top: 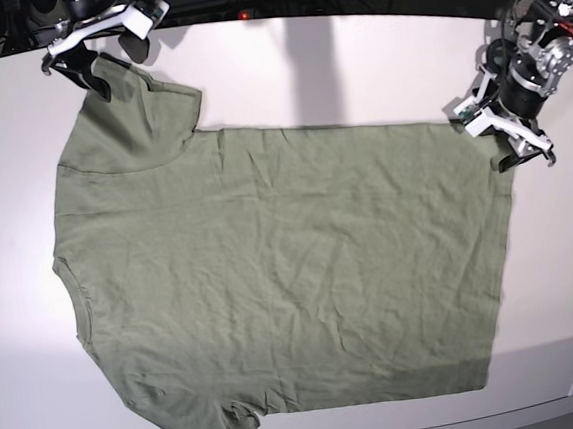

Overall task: Fold the T-shirt properly
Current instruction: 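Grasp the hem corner with left gripper, sleeve edge with right gripper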

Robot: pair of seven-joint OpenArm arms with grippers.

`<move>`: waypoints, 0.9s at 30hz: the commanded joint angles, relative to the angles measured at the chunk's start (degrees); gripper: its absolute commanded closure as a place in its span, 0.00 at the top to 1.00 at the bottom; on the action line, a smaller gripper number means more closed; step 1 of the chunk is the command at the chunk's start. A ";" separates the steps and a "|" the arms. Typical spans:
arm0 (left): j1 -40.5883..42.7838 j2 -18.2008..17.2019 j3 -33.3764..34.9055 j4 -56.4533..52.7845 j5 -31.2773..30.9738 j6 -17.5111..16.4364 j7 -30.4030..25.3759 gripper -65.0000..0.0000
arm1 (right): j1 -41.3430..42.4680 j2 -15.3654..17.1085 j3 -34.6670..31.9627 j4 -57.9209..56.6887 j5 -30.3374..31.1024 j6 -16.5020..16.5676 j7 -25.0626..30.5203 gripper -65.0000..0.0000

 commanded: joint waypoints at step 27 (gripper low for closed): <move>4.46 -0.44 1.60 -1.14 -2.45 -3.10 -2.16 0.23 | 0.15 0.46 0.17 0.85 -0.59 -1.11 0.87 0.72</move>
